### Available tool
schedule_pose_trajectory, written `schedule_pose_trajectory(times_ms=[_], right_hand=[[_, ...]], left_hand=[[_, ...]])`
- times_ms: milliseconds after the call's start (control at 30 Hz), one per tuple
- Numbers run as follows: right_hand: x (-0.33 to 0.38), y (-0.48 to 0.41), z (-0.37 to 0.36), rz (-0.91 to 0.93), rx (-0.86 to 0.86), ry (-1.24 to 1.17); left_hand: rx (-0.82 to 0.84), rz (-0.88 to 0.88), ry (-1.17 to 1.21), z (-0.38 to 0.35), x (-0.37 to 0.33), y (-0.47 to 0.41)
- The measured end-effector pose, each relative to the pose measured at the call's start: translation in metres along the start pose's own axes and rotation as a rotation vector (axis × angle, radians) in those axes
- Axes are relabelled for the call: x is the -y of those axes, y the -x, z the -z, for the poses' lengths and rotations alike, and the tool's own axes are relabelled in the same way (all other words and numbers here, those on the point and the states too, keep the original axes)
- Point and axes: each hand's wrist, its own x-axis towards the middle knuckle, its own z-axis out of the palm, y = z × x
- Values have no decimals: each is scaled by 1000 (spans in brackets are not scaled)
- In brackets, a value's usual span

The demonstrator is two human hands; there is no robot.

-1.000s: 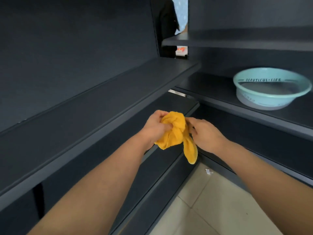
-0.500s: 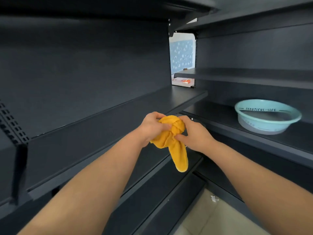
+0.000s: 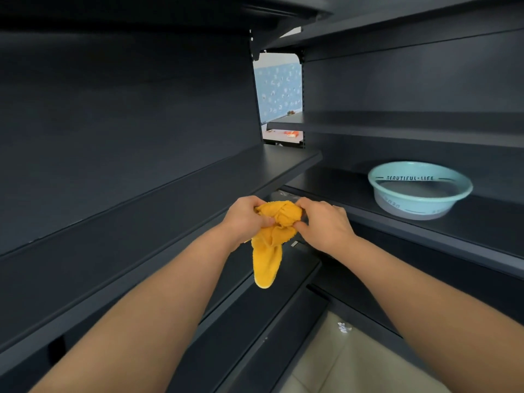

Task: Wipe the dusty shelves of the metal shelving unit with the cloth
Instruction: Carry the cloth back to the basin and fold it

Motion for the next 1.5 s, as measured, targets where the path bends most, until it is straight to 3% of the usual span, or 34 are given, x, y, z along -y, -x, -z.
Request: schedule_pose_trajectory(times_ms=[400,667,833,1100,1367,1500], right_hand=[[-190,-19,73,-221,68,89],[-285,-21,106,-313,96,152],[-320,-27,110,-392,97,155],[-352,-59,105,-467,87,183],[-371,-124,99,-549,41,248],[-382,-142,83,-605,63,280]], left_hand=[[59,3,-55,-137,-103,-98],[-61,-67,176,-215,-158,-144],[-96,-144,281,-243,-180,-163],[-12,-277,433,-269,-195,-220],[25,-324,560,-284,-209,-310],[84,-241,543,-300,-204,-352]])
